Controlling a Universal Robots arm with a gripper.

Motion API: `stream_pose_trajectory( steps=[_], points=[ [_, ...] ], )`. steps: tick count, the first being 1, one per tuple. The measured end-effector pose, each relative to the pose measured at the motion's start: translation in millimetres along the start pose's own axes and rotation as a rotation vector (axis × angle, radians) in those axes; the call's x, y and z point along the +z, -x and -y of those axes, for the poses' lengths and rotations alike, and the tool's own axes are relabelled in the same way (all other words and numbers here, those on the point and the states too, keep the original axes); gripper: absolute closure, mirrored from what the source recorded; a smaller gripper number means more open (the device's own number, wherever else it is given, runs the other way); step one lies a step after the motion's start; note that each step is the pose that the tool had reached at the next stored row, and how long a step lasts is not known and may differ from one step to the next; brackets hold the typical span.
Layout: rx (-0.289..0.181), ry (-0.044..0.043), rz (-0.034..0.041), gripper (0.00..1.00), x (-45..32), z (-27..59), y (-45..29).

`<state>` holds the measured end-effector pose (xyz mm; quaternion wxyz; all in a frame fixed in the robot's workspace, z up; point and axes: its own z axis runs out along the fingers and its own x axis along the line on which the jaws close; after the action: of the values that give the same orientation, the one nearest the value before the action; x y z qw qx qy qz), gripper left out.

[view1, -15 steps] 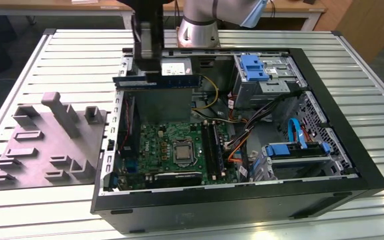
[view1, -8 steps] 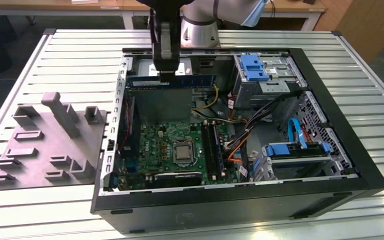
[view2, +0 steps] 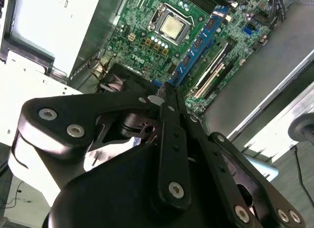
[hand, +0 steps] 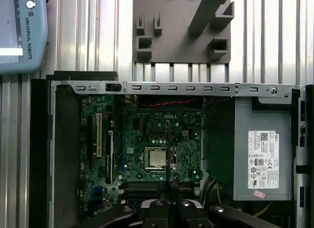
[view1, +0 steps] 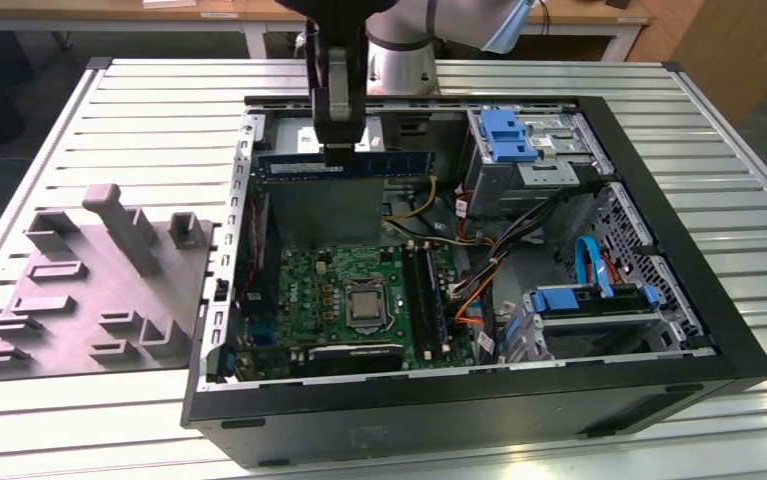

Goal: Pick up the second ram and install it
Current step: 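Pick up the second ram and move it above second insertion slot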

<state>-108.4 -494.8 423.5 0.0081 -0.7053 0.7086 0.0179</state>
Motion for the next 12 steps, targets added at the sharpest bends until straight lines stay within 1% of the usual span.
stream_pose_trajectory(
  steps=[5, 8, 12],
  points=[
    [0.0, 0.0043, 0.0, 0.89, 4.9, 11.8, -0.2],
    [0.0, 0.0094, 0.0003, 0.89, 10.3, 18.6, -0.4],
    [0.001, 0.0147, -0.0002, 0.89, 17.2, 25.0, -0.5]
  ],
)
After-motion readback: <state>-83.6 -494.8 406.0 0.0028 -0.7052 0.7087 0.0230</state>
